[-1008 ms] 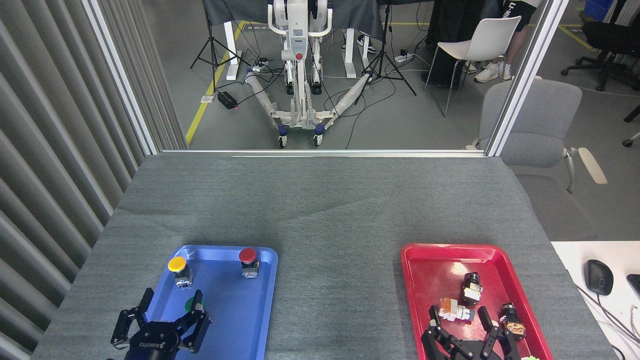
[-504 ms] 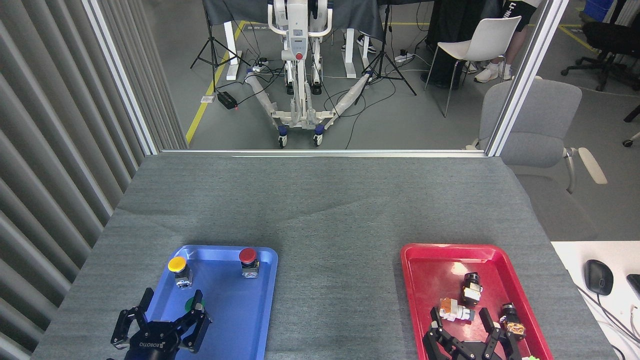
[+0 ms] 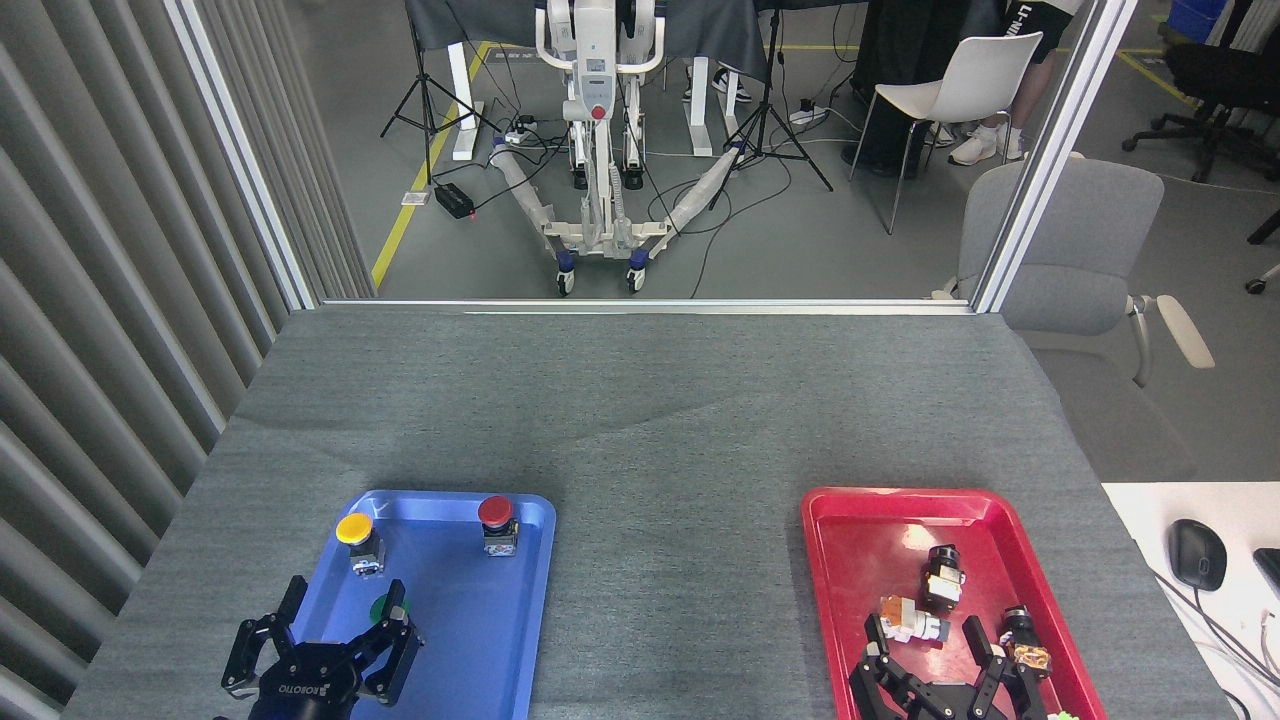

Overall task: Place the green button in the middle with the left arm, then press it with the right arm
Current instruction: 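Grasp the green button in the blue tray with the left hand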

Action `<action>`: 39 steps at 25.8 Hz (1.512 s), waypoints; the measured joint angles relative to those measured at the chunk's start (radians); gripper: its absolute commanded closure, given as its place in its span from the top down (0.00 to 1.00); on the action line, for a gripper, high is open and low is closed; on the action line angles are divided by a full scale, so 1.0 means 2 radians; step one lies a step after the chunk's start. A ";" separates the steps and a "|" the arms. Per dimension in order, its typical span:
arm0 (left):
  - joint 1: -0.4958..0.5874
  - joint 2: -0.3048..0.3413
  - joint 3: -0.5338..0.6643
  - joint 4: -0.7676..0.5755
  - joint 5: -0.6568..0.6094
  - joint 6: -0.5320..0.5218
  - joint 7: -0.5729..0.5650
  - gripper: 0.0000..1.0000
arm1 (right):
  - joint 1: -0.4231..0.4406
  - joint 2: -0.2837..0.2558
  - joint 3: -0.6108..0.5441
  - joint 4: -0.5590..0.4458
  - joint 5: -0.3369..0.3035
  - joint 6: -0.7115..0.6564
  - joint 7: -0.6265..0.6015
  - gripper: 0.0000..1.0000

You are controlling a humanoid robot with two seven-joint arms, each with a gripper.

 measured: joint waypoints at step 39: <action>-0.035 -0.015 -0.032 0.131 -0.008 0.004 0.000 0.99 | 0.008 0.002 0.000 -0.003 0.000 0.001 0.000 1.00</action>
